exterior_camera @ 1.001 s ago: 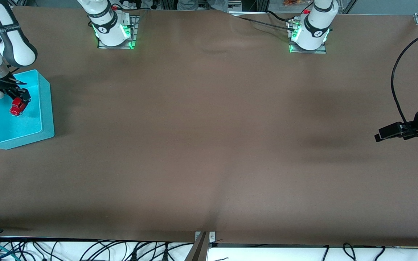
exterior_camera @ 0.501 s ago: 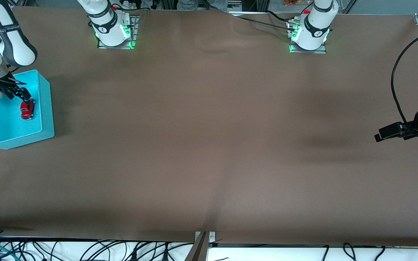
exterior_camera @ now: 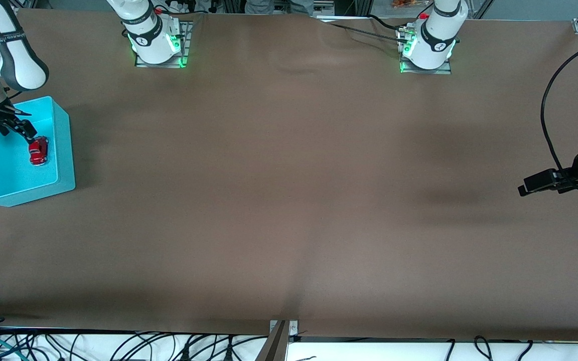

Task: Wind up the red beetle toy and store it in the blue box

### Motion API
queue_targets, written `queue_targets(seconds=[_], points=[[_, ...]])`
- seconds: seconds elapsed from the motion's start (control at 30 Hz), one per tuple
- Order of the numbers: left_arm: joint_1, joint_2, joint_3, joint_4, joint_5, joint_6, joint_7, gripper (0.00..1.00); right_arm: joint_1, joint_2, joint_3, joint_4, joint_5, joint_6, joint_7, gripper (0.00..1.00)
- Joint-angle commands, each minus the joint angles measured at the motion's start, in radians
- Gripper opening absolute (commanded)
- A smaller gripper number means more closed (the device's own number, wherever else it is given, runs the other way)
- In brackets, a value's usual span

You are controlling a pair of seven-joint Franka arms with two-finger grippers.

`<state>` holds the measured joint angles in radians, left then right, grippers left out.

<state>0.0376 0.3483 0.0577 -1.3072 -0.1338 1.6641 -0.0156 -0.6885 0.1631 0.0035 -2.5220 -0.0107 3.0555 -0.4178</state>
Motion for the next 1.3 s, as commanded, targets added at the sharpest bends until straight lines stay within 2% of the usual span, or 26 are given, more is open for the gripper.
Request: queue_targets(seconds=[0.0, 0.27, 0.4, 0.53, 0.7, 0.9, 1.13, 1.27], points=[[0.001, 0.000, 0.001, 0.013, 0.020, -0.018, 0.013, 1.00, 0.004, -0.033, -0.005, -0.011, -0.003, 0.006, 0.001, 1.00], [0.001, 0.000, 0.001, 0.013, 0.020, -0.018, 0.013, 1.00, 0.014, -0.047, -0.003, -0.004, -0.005, 0.005, 0.004, 1.00], [0.001, 0.000, 0.001, 0.013, 0.020, -0.018, 0.013, 1.00, 0.056, -0.088, -0.005, -0.006, -0.002, -0.009, 0.078, 1.00], [0.001, 0.000, 0.001, 0.013, 0.020, -0.018, 0.013, 1.00, 0.109, -0.138, -0.005, -0.004, -0.002, -0.098, 0.161, 1.00], [0.001, 0.000, 0.001, 0.013, 0.020, -0.018, 0.013, 1.00, 0.150, -0.177, -0.005, -0.006, -0.002, -0.156, 0.171, 1.00], [0.002, 0.000, 0.001, 0.013, 0.020, -0.018, 0.013, 1.00, 0.201, -0.244, -0.002, 0.040, -0.003, -0.341, 0.211, 1.00], [0.001, 0.000, 0.001, 0.013, 0.020, -0.018, 0.013, 1.00, 0.254, -0.208, 0.007, 0.216, 0.006, -0.651, 0.235, 1.00], [0.001, 0.000, 0.001, 0.013, 0.020, -0.018, 0.013, 1.00, 0.259, -0.200, 0.056, 0.275, 0.006, -0.779, 0.261, 1.00]])
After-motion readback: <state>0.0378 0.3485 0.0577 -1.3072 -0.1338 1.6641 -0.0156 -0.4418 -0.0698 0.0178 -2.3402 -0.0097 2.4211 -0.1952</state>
